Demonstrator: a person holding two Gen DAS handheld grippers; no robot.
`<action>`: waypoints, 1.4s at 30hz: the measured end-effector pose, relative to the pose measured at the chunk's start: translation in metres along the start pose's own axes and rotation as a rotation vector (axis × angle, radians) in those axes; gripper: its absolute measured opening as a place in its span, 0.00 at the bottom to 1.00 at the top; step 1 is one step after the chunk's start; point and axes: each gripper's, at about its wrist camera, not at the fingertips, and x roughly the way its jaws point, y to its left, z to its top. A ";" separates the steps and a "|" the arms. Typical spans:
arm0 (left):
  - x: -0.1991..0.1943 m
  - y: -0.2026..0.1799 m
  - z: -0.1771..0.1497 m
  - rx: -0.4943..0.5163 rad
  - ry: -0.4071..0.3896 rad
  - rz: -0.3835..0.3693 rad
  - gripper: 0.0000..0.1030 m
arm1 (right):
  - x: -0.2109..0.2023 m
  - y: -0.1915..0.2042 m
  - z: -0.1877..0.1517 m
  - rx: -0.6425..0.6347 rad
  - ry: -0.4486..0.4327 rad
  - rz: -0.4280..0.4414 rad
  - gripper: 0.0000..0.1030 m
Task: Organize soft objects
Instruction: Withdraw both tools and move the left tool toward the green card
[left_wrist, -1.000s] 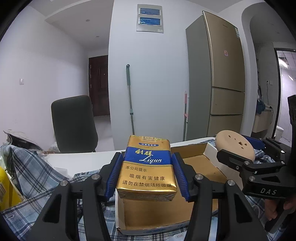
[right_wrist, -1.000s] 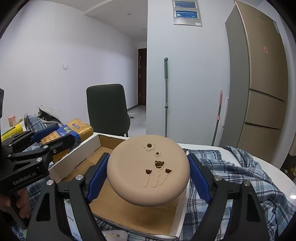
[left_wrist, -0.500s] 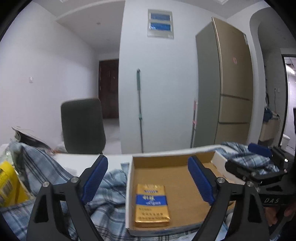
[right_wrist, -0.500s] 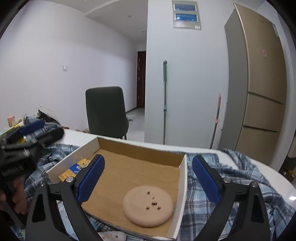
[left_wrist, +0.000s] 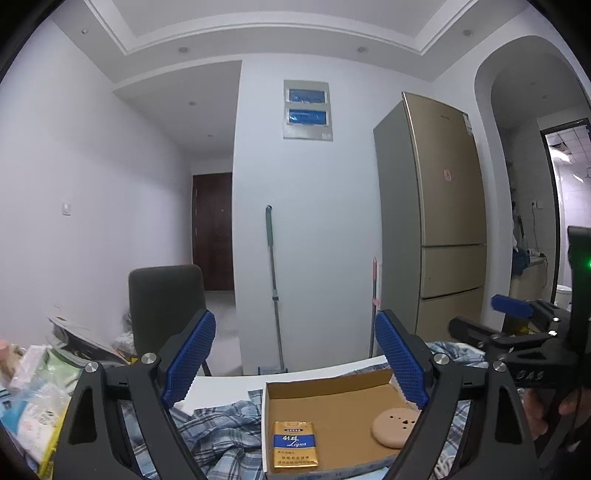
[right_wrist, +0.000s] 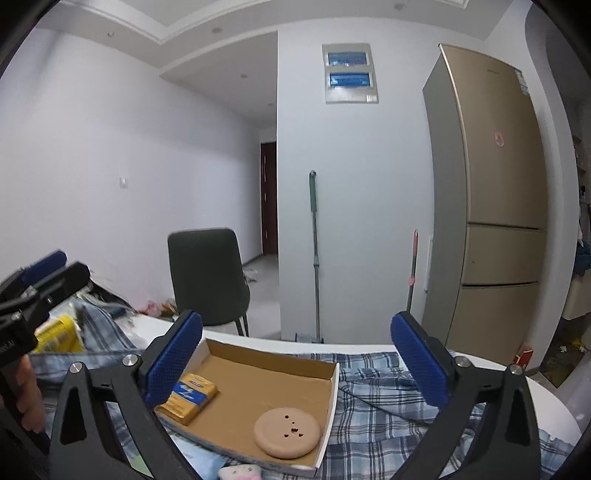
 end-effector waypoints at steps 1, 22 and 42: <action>-0.005 0.000 0.003 -0.008 0.003 -0.004 0.87 | -0.009 0.000 0.002 0.003 -0.009 0.002 0.99; -0.104 -0.024 -0.020 -0.001 0.072 -0.003 1.00 | -0.076 0.005 -0.048 -0.025 -0.004 0.020 1.00; -0.082 -0.014 -0.059 -0.012 0.166 0.006 1.00 | -0.059 0.001 -0.075 -0.005 0.100 0.060 1.00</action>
